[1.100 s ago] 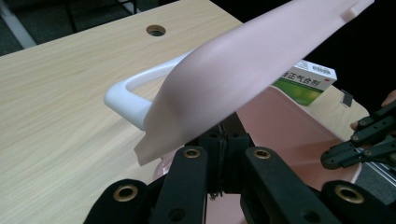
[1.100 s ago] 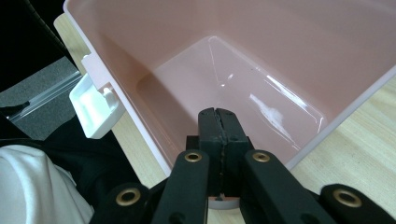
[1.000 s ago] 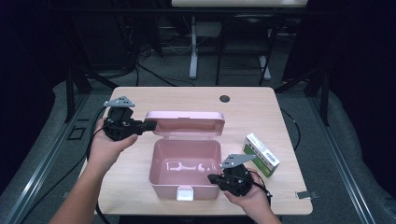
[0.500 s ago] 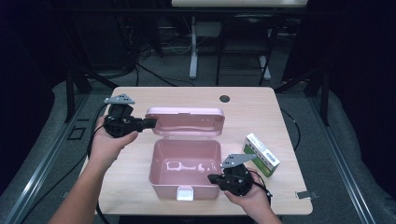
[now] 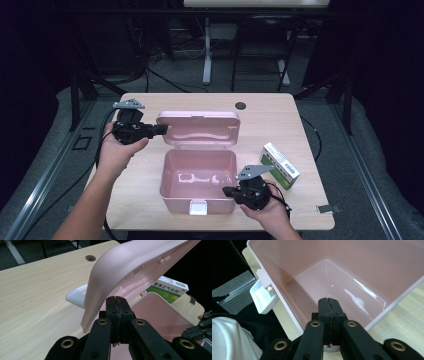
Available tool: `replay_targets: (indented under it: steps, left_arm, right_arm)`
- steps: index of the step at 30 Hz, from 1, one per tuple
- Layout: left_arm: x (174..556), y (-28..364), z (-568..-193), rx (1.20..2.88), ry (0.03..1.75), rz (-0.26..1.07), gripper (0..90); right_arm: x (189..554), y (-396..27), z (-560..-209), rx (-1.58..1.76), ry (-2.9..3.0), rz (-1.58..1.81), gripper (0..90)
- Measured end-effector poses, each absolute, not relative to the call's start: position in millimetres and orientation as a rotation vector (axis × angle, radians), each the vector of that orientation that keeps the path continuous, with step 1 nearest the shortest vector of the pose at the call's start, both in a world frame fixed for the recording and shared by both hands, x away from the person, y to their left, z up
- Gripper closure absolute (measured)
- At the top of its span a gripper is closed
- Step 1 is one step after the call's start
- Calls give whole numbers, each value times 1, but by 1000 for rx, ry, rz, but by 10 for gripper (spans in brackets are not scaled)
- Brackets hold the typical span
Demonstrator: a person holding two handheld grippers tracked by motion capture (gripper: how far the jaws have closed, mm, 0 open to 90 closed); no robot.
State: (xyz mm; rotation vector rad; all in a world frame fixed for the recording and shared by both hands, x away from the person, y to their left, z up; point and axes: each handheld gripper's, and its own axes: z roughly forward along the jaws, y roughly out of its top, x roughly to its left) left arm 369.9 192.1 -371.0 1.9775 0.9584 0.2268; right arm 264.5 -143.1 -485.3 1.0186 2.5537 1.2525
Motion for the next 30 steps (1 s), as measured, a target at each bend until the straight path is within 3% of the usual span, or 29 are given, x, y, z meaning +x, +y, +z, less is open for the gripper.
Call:
replay_targets:
  steps: [16,30]
  left_arm:
    - [376,192,-380,1994,987,224,883]
    - [373,195,-430,2077,1052,183,831]
  right_arm:
    - [264,-143,-486,1018,2552,1259,900]
    - [264,-143,-486,1009,2547,1252,900]
